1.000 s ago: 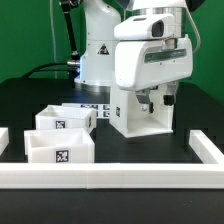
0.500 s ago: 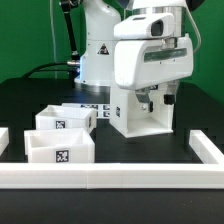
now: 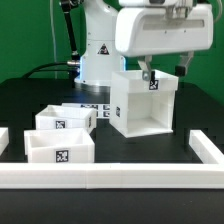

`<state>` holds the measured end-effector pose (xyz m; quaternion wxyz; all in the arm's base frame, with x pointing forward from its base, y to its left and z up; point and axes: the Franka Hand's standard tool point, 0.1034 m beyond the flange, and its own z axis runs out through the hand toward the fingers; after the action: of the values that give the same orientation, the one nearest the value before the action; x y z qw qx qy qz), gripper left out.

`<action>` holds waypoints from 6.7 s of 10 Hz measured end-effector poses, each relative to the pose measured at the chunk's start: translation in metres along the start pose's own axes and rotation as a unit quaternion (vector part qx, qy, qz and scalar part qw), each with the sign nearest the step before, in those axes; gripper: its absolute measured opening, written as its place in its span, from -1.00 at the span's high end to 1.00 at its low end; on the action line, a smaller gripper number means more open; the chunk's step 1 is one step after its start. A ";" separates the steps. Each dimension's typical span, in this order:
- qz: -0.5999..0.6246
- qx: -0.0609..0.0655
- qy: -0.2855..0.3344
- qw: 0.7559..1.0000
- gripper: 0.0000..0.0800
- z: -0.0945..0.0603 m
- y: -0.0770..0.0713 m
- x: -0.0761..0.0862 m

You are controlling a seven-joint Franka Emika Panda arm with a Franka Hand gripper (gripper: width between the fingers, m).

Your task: Assemble drawer

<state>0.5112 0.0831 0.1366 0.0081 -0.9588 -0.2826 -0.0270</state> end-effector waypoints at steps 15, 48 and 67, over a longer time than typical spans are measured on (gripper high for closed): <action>0.156 -0.001 -0.029 0.987 -0.62 0.009 -0.070 -0.073; 0.117 0.011 0.067 0.991 0.90 0.039 -0.001 0.018; 0.602 0.071 0.124 0.785 0.88 0.031 0.012 0.073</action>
Offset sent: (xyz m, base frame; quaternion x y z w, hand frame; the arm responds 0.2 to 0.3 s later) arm 0.0000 0.0000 0.0000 0.0000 0.0000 0.0000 1.0000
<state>0.5802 0.1132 0.1101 0.1254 -0.9194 0.3545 -0.1152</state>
